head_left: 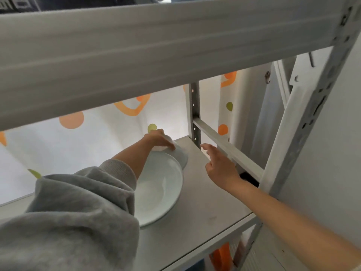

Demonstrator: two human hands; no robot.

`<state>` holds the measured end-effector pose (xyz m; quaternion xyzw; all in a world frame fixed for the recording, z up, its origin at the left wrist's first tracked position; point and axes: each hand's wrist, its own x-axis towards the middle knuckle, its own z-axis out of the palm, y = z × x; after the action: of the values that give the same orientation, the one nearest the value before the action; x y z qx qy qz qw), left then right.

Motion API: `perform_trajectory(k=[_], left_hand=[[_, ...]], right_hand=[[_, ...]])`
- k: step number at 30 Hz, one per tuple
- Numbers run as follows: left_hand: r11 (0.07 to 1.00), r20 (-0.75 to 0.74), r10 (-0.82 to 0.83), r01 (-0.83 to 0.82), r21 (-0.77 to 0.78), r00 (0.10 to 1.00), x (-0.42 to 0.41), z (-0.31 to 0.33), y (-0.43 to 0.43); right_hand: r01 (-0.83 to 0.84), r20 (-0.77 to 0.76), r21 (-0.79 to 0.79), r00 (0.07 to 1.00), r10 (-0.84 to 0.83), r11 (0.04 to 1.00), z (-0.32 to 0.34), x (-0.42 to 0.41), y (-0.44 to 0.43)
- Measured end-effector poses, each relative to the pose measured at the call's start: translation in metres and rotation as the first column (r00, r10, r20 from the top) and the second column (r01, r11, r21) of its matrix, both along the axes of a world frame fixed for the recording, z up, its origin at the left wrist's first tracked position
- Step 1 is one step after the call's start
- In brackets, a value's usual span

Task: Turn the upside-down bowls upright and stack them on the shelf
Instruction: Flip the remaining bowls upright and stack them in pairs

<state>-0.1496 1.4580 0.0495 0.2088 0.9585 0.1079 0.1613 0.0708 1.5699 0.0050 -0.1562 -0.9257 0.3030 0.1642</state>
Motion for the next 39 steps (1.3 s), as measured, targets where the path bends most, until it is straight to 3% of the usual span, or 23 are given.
perform_trajectory(k=[3,6,9,11,13,15,16,18,20,24,28,31,34,39], left_hand=[[0.994,-0.050,0.028,-0.022,0.107,0.998,0.003,0.001,-0.003],[0.947,-0.121,0.111,-0.068,0.314,0.986,-0.001,0.010,-0.009],[0.796,-0.114,0.194,-0.088,0.598,0.974,-0.003,0.025,-0.017],[0.651,-0.103,0.216,-0.065,0.756,0.971,0.002,0.036,-0.024],[0.528,-0.107,0.226,-0.030,0.849,0.968,0.010,0.046,-0.030],[0.439,-0.117,0.249,-0.005,0.898,0.961,0.021,0.055,-0.034],[0.404,-0.113,0.260,-0.002,0.915,0.959,0.028,0.060,-0.035],[0.315,-0.071,0.249,-0.012,0.949,0.966,0.049,0.068,-0.039],[0.249,-0.016,0.210,-0.038,0.968,0.978,0.074,0.074,-0.044],[0.313,0.005,0.148,-0.052,0.948,0.989,0.108,0.070,-0.074],[0.370,0.212,0.028,-0.207,0.906,0.977,0.131,0.069,-0.124],[0.445,0.307,0.027,-0.287,0.849,0.951,0.150,0.060,-0.158],[0.472,0.392,0.074,-0.379,0.796,0.917,0.166,0.049,-0.178],[0.484,0.408,0.198,-0.451,0.750,0.891,0.170,0.043,-0.198]], right_hand=[[-0.025,-0.005,-0.041,1.000,0.025,0.999,-0.002,-0.007,-0.001],[-0.034,-0.053,-0.115,0.998,0.028,0.993,-0.001,-0.013,-0.004],[0.009,-0.124,-0.259,0.991,-0.043,0.966,0.003,-0.021,-0.006],[0.025,-0.158,-0.458,0.981,-0.109,0.889,0.012,-0.028,-0.009],[-0.016,-0.160,-0.752,0.975,-0.158,0.659,0.027,-0.035,-0.011],[-0.076,-0.128,-0.956,0.977,-0.168,0.282,0.046,-0.042,-0.013],[-0.087,-0.103,-0.990,0.984,-0.145,0.115,0.055,-0.046,-0.012],[-0.073,-0.067,-0.989,0.996,-0.053,-0.127,0.072,-0.056,-0.012],[-0.109,-0.111,-0.964,0.994,-0.004,-0.243,0.086,-0.066,-0.015],[-0.176,-0.155,-0.967,0.980,-0.122,-0.184,0.106,-0.067,-0.035],[-0.159,-0.165,-0.986,0.972,-0.168,0.050,0.098,-0.053,-0.050],[-0.097,-0.122,-0.989,0.964,-0.235,0.115,0.085,-0.050,-0.060],[-0.066,-0.105,-0.976,0.978,-0.183,0.210,0.066,-0.046,-0.076],[-0.057,-0.146,-0.830,0.982,-0.117,0.554,0.058,-0.035,-0.097]])
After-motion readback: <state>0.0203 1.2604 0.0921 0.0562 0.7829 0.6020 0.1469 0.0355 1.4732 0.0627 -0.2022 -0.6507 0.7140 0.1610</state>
